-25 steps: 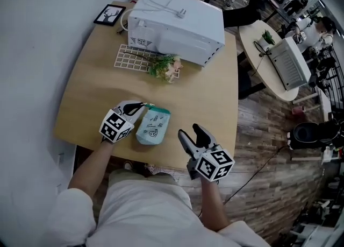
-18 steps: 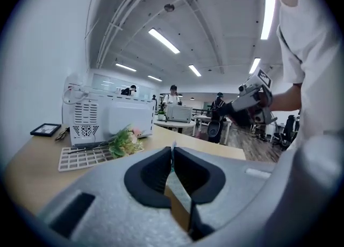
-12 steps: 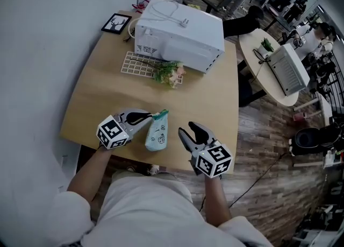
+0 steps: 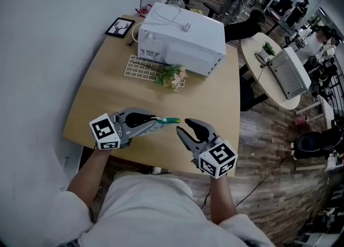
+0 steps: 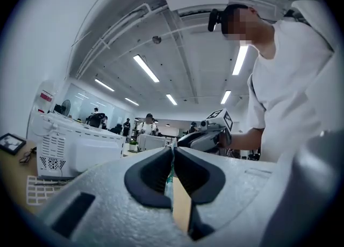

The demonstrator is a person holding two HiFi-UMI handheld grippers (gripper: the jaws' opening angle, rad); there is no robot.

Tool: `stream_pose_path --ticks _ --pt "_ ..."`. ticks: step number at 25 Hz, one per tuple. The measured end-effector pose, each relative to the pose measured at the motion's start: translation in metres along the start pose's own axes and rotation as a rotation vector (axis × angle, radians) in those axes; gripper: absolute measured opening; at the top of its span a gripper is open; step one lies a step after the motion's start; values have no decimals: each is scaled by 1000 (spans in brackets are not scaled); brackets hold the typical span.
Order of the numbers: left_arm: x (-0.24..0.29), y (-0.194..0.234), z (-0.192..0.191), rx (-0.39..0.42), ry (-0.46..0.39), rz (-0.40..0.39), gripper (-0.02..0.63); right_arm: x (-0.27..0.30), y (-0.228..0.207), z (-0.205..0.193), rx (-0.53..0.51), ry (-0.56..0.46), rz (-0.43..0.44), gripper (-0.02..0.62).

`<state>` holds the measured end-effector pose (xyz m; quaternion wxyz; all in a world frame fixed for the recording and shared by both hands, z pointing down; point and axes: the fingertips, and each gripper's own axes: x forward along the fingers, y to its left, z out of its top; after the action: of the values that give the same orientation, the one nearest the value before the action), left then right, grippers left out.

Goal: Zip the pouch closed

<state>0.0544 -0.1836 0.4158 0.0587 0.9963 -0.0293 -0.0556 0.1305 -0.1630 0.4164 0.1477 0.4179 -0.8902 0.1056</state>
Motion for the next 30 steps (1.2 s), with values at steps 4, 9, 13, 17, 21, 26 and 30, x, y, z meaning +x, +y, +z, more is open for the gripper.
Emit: stream_pose_path --ticks 4,9,13,17,21,26,30 --pt "-7 -2 27 22 -54 2 26 -2 12 21 -58 -34 36 117" --pt "-17 -6 43 30 -100 -22 26 17 35 31 -84 -23 171 106" --pt "-18 -11 52 34 -124 -49 26 35 47 31 -40 -11 260 105" --pt "-22 -13 59 41 -130 -72 26 43 51 32 2 -4 317 86" --pt "-28 -12 61 33 -136 -103 26 49 51 33 -6 11 365 116" --pt "-32 -11 62 28 -135 -116 26 52 59 35 -24 26 426 118" --pt "-30 -11 61 27 -127 -118 26 50 65 32 -28 31 444 56"
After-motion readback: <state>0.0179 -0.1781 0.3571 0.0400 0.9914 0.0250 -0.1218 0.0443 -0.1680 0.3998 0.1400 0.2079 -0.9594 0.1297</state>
